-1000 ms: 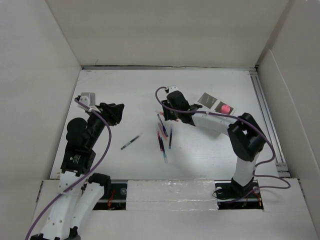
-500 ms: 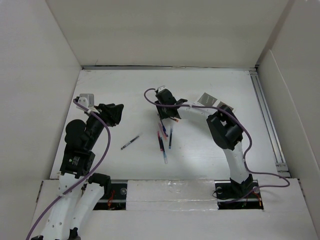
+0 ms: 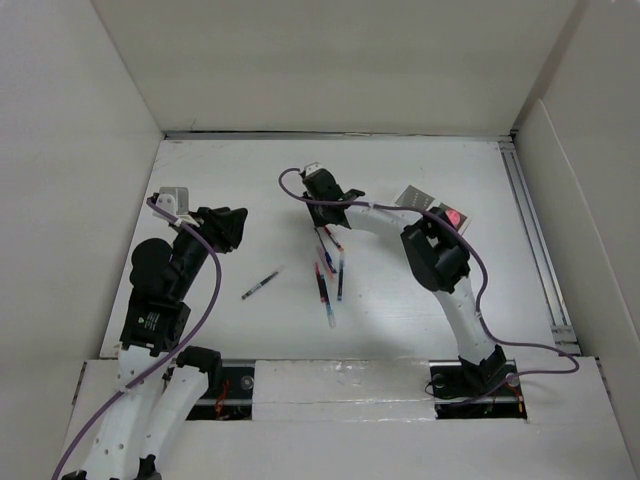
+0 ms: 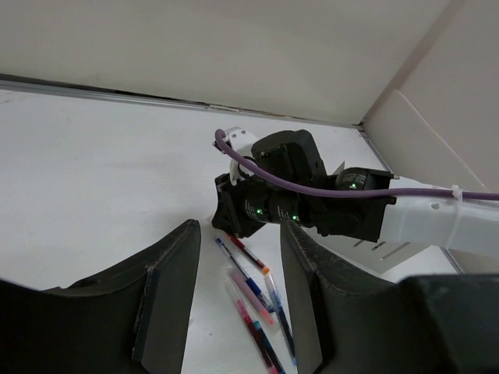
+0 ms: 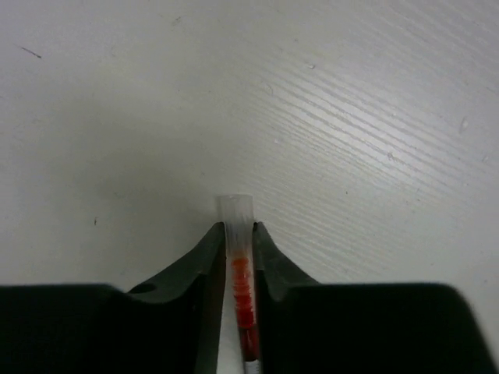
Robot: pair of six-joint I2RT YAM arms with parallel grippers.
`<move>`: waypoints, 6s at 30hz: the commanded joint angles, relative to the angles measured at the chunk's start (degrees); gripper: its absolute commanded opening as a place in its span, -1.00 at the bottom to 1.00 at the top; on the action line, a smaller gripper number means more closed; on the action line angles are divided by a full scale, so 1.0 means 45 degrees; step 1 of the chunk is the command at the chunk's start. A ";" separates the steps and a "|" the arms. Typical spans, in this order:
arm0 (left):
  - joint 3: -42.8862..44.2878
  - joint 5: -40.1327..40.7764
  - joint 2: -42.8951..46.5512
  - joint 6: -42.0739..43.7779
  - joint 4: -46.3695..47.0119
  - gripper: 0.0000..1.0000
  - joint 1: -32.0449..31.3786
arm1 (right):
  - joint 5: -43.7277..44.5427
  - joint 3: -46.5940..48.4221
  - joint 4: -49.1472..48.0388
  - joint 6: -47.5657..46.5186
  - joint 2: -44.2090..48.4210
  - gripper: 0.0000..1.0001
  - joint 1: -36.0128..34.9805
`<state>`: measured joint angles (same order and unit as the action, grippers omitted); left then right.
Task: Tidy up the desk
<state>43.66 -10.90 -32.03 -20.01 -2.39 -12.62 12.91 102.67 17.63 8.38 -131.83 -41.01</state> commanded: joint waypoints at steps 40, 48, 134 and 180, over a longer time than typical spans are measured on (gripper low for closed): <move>0.0357 0.0136 0.0086 0.0150 0.0610 -0.18 0.0071 | 0.5879 -0.8870 -0.8820 0.3001 0.9765 -1.00 0.5071; 0.0357 -0.0137 -0.0011 0.0111 0.0688 -0.18 0.0071 | 0.7873 -0.9866 -0.8878 0.2961 0.9374 -0.83 0.3882; 0.0337 0.0097 0.0262 0.0150 0.0610 -0.18 0.0071 | 0.4669 -1.0354 -0.7311 0.3863 1.2929 -1.00 0.3737; 0.0337 0.0194 0.0361 0.0130 0.0630 -0.18 0.0071 | -0.0974 -0.4342 -0.2514 0.2395 0.3986 -0.14 0.0288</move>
<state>43.66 -10.26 -30.92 -19.99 -2.39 -12.62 10.83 78.59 -1.58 19.94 -112.40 -38.24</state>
